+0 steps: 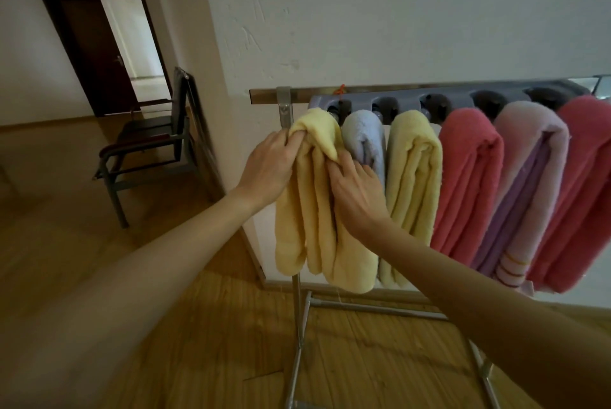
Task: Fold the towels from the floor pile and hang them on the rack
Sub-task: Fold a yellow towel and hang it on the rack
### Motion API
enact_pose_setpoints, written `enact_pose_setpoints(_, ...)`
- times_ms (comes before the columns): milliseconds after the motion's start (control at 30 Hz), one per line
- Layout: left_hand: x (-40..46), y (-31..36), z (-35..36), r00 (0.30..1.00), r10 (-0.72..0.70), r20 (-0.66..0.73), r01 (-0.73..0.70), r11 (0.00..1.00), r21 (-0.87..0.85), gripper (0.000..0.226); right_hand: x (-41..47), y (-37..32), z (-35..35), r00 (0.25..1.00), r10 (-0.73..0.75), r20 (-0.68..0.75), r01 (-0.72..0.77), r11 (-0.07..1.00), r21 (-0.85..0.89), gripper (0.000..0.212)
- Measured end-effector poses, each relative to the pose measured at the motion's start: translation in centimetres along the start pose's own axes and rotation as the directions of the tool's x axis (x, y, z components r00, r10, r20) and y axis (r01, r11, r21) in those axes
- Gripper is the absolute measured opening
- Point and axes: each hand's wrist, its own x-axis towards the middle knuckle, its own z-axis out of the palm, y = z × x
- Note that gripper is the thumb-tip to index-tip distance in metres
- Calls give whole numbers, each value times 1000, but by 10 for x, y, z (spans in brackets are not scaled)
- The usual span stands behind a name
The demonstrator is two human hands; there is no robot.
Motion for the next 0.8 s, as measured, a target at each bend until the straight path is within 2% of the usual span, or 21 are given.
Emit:
enact_pose_setpoints(133, -30, 5, 11, 997, -71, 34, 76, 977, -201, 40, -7, 12, -4, 991, -87, 102, 77, 993, 93, 44)
enact_pose_setpoints(233, -46, 13, 22, 953, -300, 49, 298, 889, -349, 49, -10, 19, 0, 982, -81, 169, 64, 992, 106, 50)
enact_pose_setpoints(333, -61, 16, 37, 866, -456, 207, 500, 776, -385, 56, -12, 25, 4, 979, -67, 194, 45, 992, 119, 55)
enact_pose_setpoints(433, -73, 7, 54, 768, -519, 375, 633, 701, -328, 26, -11, 26, 4, 981, -72, 178, 50, 991, 126, 58)
enact_pose_setpoints(500, -77, 3, 60, 697, -628, 345, 716, 632, -296, 21, -12, 27, 5, 982, -83, 169, 61, 990, 129, 57)
enact_pose_setpoints(567, -80, 5, 62, 603, -768, 218, 790, 536, -298, 20, -12, 28, 7, 983, -90, 160, 69, 989, 134, 56)
enact_pose_setpoints(600, -81, 8, 63, 577, -799, 168, 799, 510, -318, 19, -12, 29, 7, 983, -92, 156, 72, 988, 135, 55)
enact_pose_setpoints(633, -83, 12, 64, 593, -788, 162, 784, 520, -340, 18, -12, 29, 8, 984, -92, 154, 72, 988, 134, 55)
enact_pose_setpoints(667, -85, 16, 66, 639, -740, 210, 754, 548, -363, 16, -12, 29, 9, 984, -92, 152, 71, 988, 135, 55)
enact_pose_setpoints(733, -89, 27, 69, 697, -604, 386, 715, 553, -428, 10, -13, 30, 9, 985, -92, 146, 69, 986, 151, 56)
enact_pose_setpoints(767, -90, 33, 68, 692, -547, 472, 722, 500, -479, 14, -14, 30, 9, 987, -93, 130, 70, 982, 174, 57)
enact_pose_setpoints(800, -91, 38, 68, 683, -497, 534, 728, 417, -543, 28, -15, 31, 8, 990, -95, 102, 71, 975, 212, 57)
